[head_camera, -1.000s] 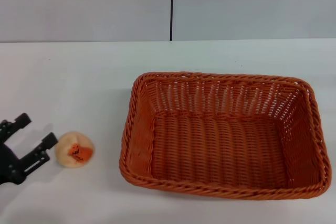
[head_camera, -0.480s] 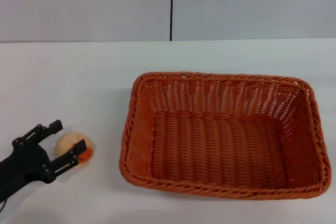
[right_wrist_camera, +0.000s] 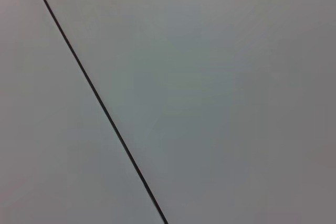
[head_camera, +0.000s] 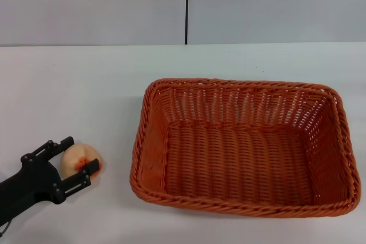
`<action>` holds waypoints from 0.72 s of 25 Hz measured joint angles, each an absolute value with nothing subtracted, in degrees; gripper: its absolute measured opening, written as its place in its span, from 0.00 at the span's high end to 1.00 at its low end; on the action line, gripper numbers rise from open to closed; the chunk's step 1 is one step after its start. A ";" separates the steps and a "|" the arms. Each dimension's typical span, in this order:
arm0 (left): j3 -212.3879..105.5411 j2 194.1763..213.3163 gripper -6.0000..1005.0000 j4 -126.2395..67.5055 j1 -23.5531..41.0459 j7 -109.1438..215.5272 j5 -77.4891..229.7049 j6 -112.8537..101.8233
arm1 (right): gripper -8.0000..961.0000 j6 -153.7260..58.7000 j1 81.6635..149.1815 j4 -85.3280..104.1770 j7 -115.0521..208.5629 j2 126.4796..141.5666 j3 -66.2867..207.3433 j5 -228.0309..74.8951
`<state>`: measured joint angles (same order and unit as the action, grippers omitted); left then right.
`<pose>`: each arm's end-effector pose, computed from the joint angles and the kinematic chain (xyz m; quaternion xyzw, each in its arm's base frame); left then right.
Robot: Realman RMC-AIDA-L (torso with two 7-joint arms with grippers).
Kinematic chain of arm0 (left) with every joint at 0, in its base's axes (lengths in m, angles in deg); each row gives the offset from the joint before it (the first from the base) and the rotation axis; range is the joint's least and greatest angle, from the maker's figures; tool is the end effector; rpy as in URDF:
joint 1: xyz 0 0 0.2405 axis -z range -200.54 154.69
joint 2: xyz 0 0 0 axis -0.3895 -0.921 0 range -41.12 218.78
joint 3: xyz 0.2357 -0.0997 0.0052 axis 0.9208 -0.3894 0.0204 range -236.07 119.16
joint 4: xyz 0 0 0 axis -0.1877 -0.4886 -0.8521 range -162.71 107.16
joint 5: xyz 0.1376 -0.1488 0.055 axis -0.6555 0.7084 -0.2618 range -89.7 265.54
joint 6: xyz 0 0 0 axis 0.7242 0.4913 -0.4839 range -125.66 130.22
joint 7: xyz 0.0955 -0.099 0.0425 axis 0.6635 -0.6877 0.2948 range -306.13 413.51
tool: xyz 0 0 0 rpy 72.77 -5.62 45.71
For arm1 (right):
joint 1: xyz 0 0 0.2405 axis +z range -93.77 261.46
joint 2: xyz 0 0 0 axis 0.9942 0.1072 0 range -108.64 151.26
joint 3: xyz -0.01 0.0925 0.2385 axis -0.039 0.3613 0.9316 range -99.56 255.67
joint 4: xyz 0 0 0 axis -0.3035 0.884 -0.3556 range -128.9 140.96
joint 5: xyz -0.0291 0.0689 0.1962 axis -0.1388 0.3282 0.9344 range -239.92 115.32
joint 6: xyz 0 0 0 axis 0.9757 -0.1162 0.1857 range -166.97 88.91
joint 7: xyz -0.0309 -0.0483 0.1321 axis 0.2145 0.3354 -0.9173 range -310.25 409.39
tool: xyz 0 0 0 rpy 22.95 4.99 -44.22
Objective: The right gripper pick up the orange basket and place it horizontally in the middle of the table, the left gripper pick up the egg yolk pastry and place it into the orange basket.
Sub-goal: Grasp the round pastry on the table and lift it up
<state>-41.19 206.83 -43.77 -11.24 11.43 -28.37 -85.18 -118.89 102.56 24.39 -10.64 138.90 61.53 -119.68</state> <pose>-0.3732 0.2024 -0.0208 -0.8746 -0.2554 -0.2684 0.3128 0.3789 0.2932 0.1242 -0.5162 0.3170 0.5322 0.5914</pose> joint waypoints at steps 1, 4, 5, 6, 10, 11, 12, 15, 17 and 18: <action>-41.19 206.83 0.26 -43.77 -11.24 11.43 -28.37 -85.18 | 0.60 -118.89 102.56 24.39 -10.64 138.90 61.53 -119.68; -40.55 206.80 0.26 -43.84 -11.24 11.43 -28.37 -85.25 | 0.60 -118.74 102.73 24.39 -10.58 138.90 61.53 -119.70; -40.55 206.80 0.26 -43.84 -11.24 11.43 -28.37 -85.25 | 0.60 -118.67 102.87 24.39 -10.54 138.90 61.53 -119.78; -39.55 206.78 0.26 -44.04 -11.22 11.43 -28.36 -85.40 | 0.60 -118.62 102.91 24.39 -10.54 138.89 61.53 -119.84; -37.78 206.78 0.31 -44.58 -11.14 12.04 -28.35 -85.57 | 0.60 -117.92 103.17 24.39 -10.52 138.80 61.41 -119.98; -37.66 206.78 0.36 -44.64 -11.14 12.24 -28.35 -85.62 | 0.60 -117.92 103.17 24.39 -10.52 138.80 61.41 -119.98; -37.55 206.78 0.41 -44.67 -11.09 12.38 -28.36 -85.66 | 0.60 -117.67 103.21 24.40 -10.52 138.78 61.40 -120.01; -37.54 206.78 0.52 -44.74 -10.74 12.39 -28.36 -85.68 | 0.60 -117.15 103.33 24.40 -10.49 138.76 61.48 -120.07; -37.54 206.78 0.55 -44.74 -10.62 12.39 -28.33 -85.69 | 0.60 -117.14 103.34 24.40 -10.47 138.75 61.51 -120.08; -37.60 206.78 0.57 -44.74 -10.41 12.39 -28.27 -85.71 | 0.60 -117.15 103.34 24.40 -10.45 138.75 61.53 -120.09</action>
